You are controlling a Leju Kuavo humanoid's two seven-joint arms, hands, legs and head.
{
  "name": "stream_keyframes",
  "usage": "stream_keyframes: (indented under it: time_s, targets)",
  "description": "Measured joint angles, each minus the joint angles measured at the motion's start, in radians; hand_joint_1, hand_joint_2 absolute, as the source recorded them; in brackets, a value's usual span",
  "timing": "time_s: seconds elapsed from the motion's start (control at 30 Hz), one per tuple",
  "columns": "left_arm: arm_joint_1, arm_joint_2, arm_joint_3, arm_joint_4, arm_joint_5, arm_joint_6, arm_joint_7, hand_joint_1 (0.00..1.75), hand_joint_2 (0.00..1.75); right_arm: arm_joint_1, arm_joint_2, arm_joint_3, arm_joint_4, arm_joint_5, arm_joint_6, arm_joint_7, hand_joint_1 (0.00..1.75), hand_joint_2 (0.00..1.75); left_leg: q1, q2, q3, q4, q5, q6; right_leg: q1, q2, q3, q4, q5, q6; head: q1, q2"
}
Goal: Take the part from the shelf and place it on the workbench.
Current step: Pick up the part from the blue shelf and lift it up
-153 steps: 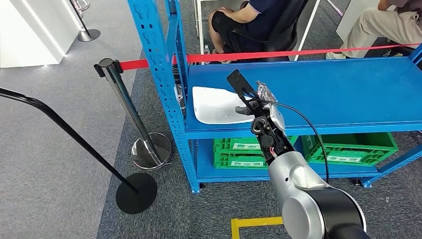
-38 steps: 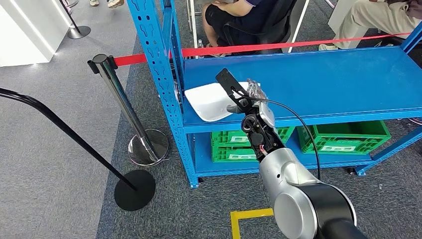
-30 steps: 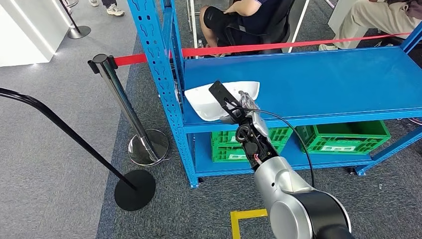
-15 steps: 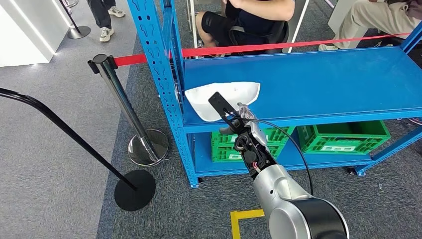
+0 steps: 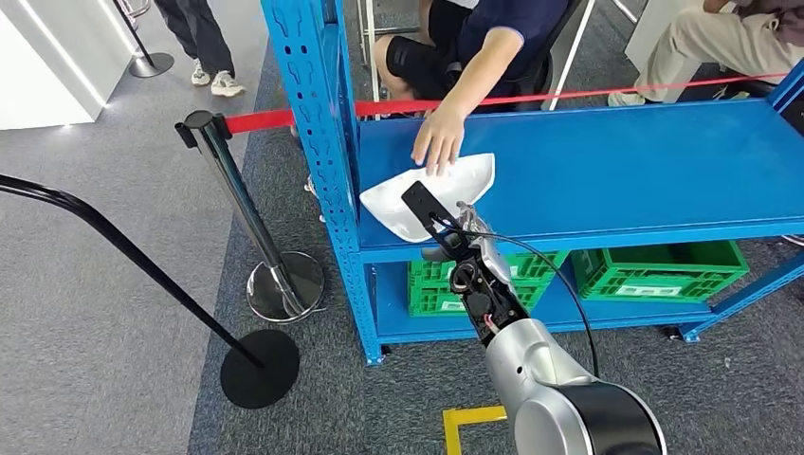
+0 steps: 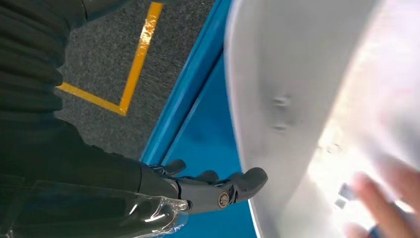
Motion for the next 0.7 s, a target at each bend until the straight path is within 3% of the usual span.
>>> stream_keyframes:
  time_s: [0.1, 0.13, 0.17, 0.23, 0.27, 0.3, 0.4, 0.47, 0.5, 0.57, 0.63, 0.67, 0.7]
  targets:
    - [-0.001, -0.002, 0.003, 0.000, 0.000, -0.001, 0.000, 0.00, 0.00, 0.003, -0.006, 0.000, 0.001, 0.000, 0.000, 0.000, 0.00, 1.75, 0.001, -0.003, 0.003, 0.000, -0.011, 0.003, 0.005, -0.001, -0.108, 0.183, -0.076, 0.005, 0.004, 0.000]
    - [0.001, -0.002, 0.004, 0.000, 0.000, -0.001, 0.000, 0.00, 0.00, 0.007, -0.008, 0.000, 0.001, 0.000, 0.000, 0.000, 0.00, 1.75, 0.003, -0.006, 0.004, 0.003, -0.018, 0.001, 0.005, -0.001, -0.133, 0.213, -0.075, 0.009, 0.004, 0.000]
    - [0.002, -0.003, 0.004, 0.000, 0.000, -0.001, 0.000, 0.00, 0.00, 0.010, -0.010, -0.001, 0.001, 0.000, 0.000, 0.000, 0.00, 1.75, 0.007, -0.009, 0.005, 0.009, -0.027, -0.004, 0.003, -0.001, -0.140, 0.203, -0.054, 0.013, 0.004, 0.000]
    - [0.004, -0.004, 0.005, 0.000, 0.001, -0.001, -0.001, 0.00, 0.00, 0.013, -0.012, -0.001, 0.001, 0.000, 0.000, 0.000, 0.00, 1.75, 0.017, -0.010, 0.004, 0.035, -0.043, -0.022, -0.006, -0.001, -0.104, 0.094, 0.021, 0.025, 0.005, 0.000]
    - [0.004, -0.003, 0.005, -0.001, 0.002, 0.000, -0.002, 0.00, 0.00, 0.013, -0.012, -0.001, 0.002, 0.001, 0.000, 0.000, 0.00, 1.75, 0.019, -0.012, 0.000, 0.056, -0.055, -0.034, -0.009, 0.003, -0.091, 0.044, 0.041, 0.029, 0.009, 0.000]
    - [0.004, -0.002, 0.005, -0.003, 0.002, 0.002, -0.003, 0.00, 0.00, 0.014, -0.013, -0.001, 0.003, 0.001, 0.001, 0.000, 0.00, 1.75, 0.019, -0.015, -0.008, 0.076, -0.067, -0.043, -0.012, 0.007, -0.082, 0.020, 0.051, 0.024, 0.012, 0.000]
    - [0.007, 0.001, 0.005, -0.007, -0.004, 0.029, -0.009, 0.00, 0.00, 0.016, -0.013, -0.001, 0.003, 0.004, 0.001, 0.000, 0.00, 1.75, 0.017, -0.021, -0.026, 0.109, -0.084, -0.060, -0.015, 0.013, -0.090, 0.041, 0.049, -0.004, 0.014, 0.000]
    - [0.007, 0.000, 0.005, -0.008, -0.013, 0.064, -0.014, 0.00, 0.00, 0.009, -0.010, 0.000, 0.002, 0.005, 0.000, 0.000, 0.00, 1.75, 0.019, -0.015, -0.038, 0.129, -0.089, -0.066, -0.015, 0.013, -0.085, 0.042, 0.050, -0.007, 0.010, 0.000]
    - [0.006, 0.000, 0.004, -0.008, -0.016, 0.078, -0.017, 0.00, 0.00, 0.006, -0.009, 0.000, 0.002, 0.006, 0.000, 0.001, 0.00, 1.75, 0.020, -0.008, -0.058, 0.160, -0.099, -0.071, -0.015, 0.013, -0.079, 0.039, 0.049, -0.008, 0.008, 0.000]
    - [0.004, -0.002, 0.003, -0.008, -0.018, 0.093, -0.021, 0.00, 0.00, 0.002, -0.009, -0.001, 0.002, 0.006, 0.000, 0.002, 0.00, 1.75, 0.021, 0.004, -0.130, 0.274, -0.137, -0.079, -0.011, 0.012, -0.072, 0.032, 0.047, -0.010, 0.005, 0.000]
    - [0.004, -0.005, 0.003, -0.008, -0.019, 0.103, -0.022, 0.00, 0.00, 0.002, -0.010, -0.001, 0.002, 0.009, -0.001, 0.002, 0.00, 1.75, 0.020, 0.009, -0.200, 0.366, -0.155, -0.077, -0.005, 0.012, -0.068, 0.029, 0.042, -0.015, 0.005, 0.000]
    - [0.004, -0.006, 0.003, -0.007, -0.019, 0.106, -0.022, 0.00, 0.00, 0.002, -0.010, -0.001, 0.002, 0.011, -0.002, 0.002, 0.00, 1.75, 0.018, 0.009, -0.211, 0.364, -0.140, -0.071, -0.001, 0.013, -0.066, 0.029, 0.038, -0.019, 0.005, 0.000]
    - [0.004, -0.007, 0.002, -0.007, -0.020, 0.108, -0.022, 0.00, 0.00, 0.001, -0.010, -0.001, 0.002, 0.013, -0.002, 0.002, 0.00, 1.75, 0.013, 0.008, -0.202, 0.325, -0.108, -0.061, 0.003, 0.014, -0.062, 0.027, 0.035, -0.023, 0.005, 0.000]
